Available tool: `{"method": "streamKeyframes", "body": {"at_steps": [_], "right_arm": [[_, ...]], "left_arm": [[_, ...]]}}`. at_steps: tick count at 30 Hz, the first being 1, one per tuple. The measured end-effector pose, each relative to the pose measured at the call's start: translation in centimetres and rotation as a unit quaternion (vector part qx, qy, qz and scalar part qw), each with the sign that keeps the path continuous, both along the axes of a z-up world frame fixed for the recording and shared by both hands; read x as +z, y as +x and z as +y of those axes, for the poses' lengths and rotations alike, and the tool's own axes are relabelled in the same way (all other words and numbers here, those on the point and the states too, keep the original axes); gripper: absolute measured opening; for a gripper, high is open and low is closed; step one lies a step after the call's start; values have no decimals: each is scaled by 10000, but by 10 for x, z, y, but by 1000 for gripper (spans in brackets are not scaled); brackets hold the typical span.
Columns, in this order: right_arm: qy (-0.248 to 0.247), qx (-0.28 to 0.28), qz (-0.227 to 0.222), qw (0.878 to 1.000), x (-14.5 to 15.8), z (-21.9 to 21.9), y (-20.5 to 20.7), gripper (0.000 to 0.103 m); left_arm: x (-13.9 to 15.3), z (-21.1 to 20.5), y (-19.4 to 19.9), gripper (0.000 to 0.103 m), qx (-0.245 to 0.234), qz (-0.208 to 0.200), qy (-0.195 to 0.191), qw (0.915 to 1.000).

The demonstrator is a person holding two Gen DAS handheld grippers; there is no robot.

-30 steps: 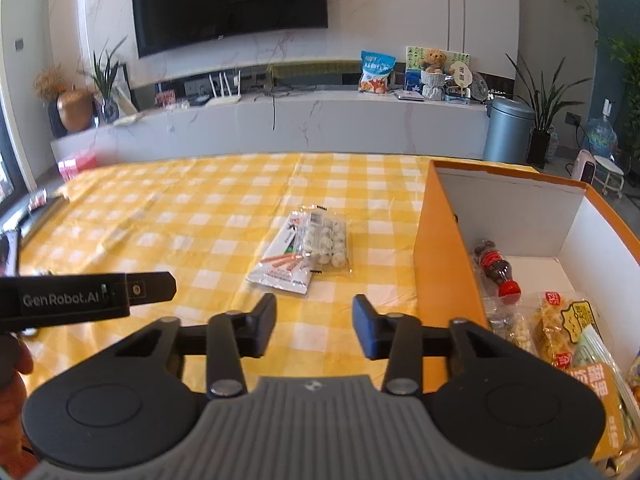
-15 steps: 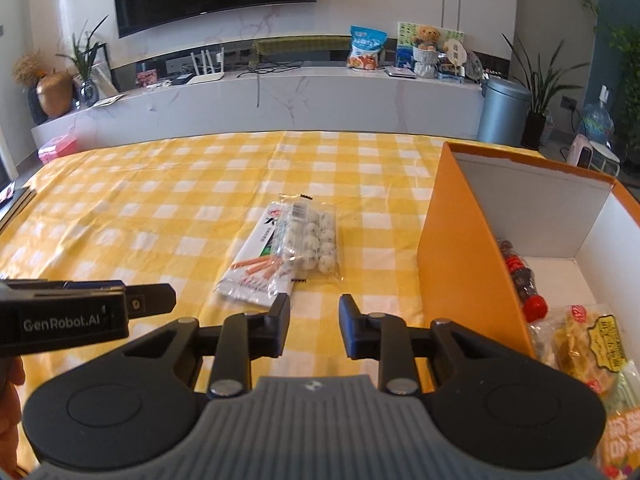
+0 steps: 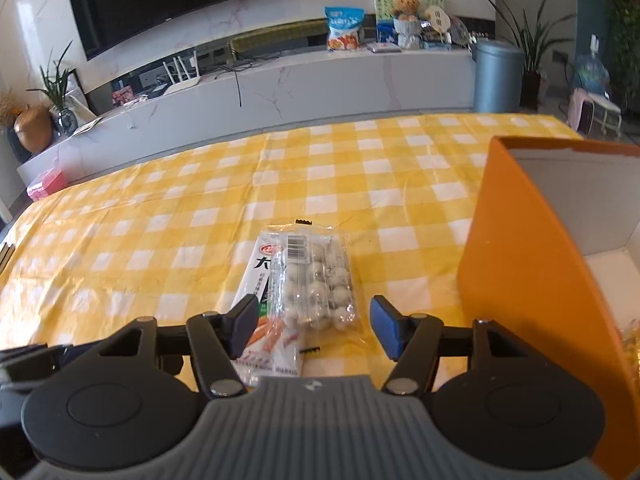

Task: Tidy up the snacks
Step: 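Close the right tool on the clear round-snack bag while the left tool approaches the white spicy-strip packet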

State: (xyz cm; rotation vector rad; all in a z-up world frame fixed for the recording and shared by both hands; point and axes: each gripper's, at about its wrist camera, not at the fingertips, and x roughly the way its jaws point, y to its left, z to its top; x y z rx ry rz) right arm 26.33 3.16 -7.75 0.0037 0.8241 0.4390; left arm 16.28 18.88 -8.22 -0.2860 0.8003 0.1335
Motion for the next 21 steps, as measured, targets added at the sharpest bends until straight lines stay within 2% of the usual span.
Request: {"method": "streamKeyframes", "body": {"at_steps": [10,14,18,21], "right_arm": [[84,-225,276,9993,-19,12,21,60],[69,-241,273,9993,-22,10,21,55],[-241,-401,155,9988,-18,2,14,54],[-428,-493,188,9977,-20,-8,10,53]], "left_arm": [[-5,-3,14,65,-178,-5,-63,9998],[-4,-9,18,69,-317,-17,-22,9995],[-7,-19,20,82,-508,19,125,9986],[-11,-31,21,82,-678,52,401,9969]]}}
